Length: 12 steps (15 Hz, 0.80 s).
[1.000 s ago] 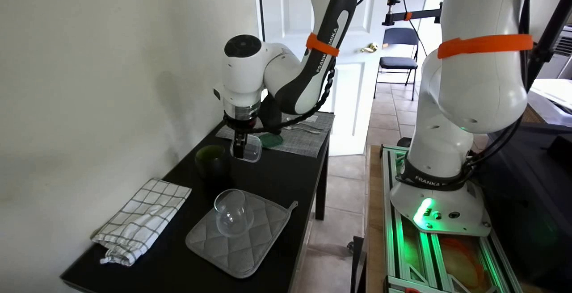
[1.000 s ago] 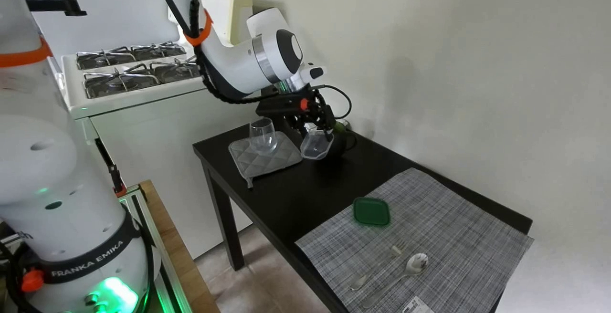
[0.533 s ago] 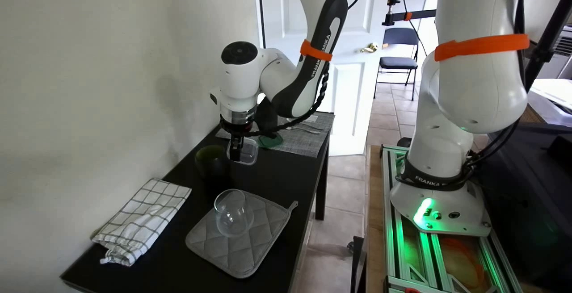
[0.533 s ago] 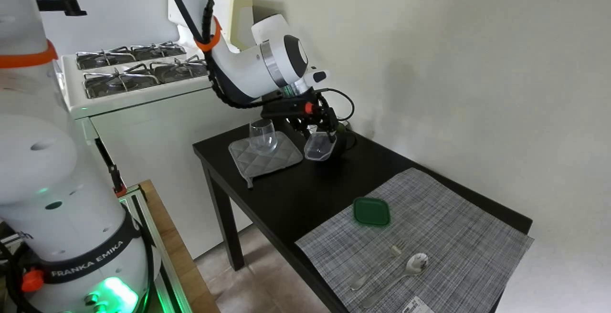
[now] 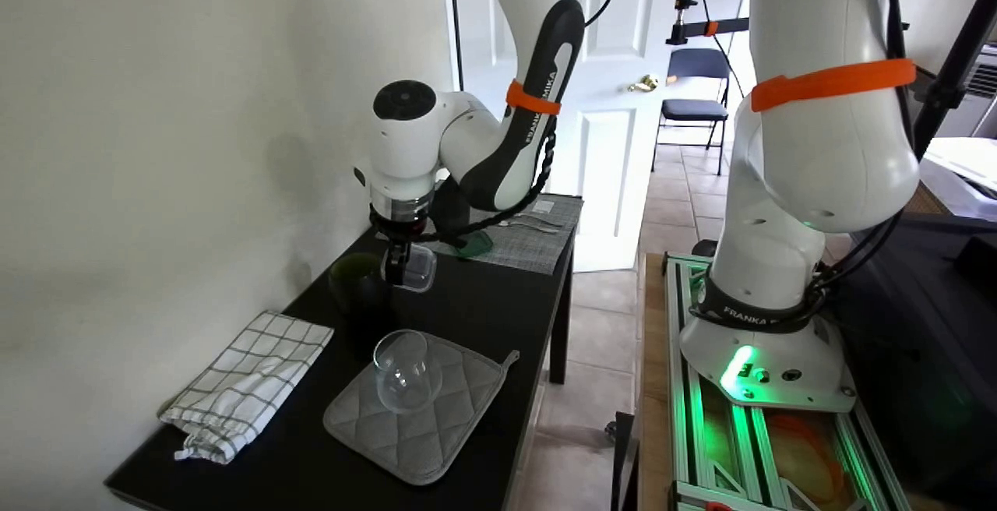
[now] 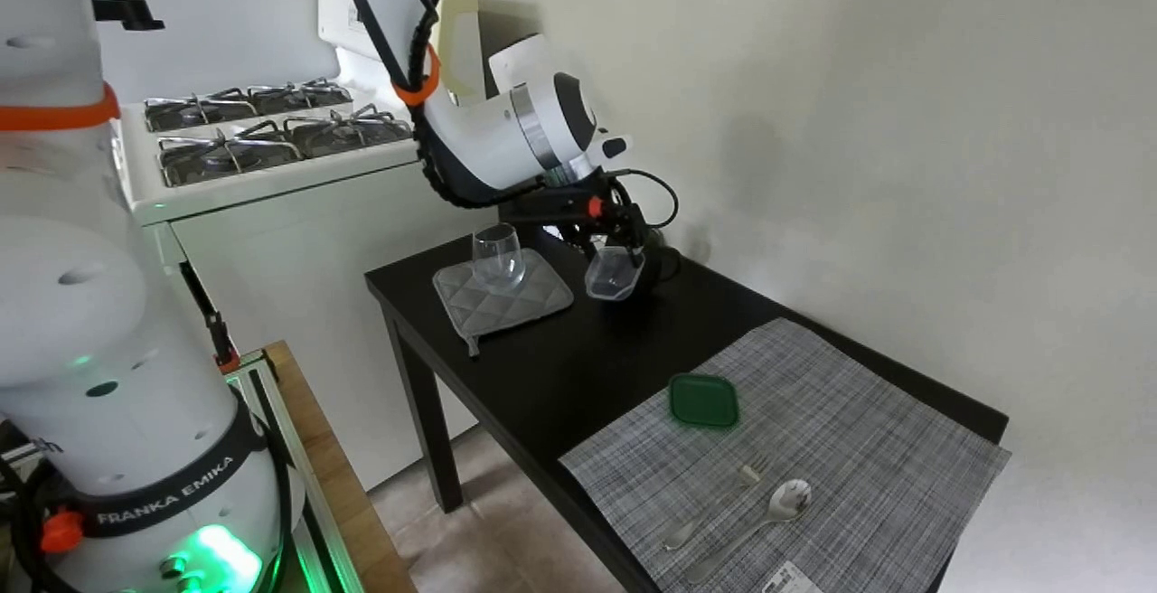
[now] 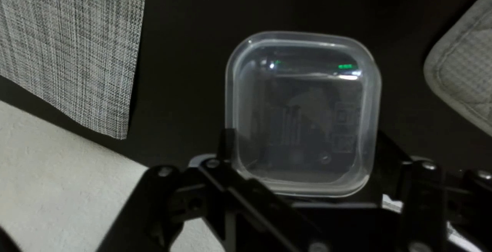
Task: Turn the lunchbox around
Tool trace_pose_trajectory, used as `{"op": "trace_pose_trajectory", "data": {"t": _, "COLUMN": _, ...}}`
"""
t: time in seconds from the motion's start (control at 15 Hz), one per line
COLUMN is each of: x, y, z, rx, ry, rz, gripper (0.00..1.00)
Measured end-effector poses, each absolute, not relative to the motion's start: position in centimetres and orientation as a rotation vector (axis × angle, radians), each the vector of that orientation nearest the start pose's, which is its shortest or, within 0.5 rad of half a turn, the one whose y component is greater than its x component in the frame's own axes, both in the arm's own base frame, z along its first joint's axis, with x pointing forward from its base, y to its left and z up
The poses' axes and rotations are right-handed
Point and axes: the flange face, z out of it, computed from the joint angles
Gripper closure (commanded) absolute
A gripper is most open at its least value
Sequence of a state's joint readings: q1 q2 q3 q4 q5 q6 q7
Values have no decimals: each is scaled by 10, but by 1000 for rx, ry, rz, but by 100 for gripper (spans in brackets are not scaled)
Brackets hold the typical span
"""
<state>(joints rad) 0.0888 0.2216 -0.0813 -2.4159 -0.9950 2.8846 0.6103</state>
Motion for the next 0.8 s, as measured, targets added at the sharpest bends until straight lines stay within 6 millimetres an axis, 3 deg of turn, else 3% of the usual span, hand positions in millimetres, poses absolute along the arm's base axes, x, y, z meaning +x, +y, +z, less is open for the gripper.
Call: {"op": "trace_pose_trajectory", "data": {"t": 0.8, "x": 507, "y": 76, "z": 240, "rx": -3253, "ry": -664, "rz": -657, "gripper": 40}}
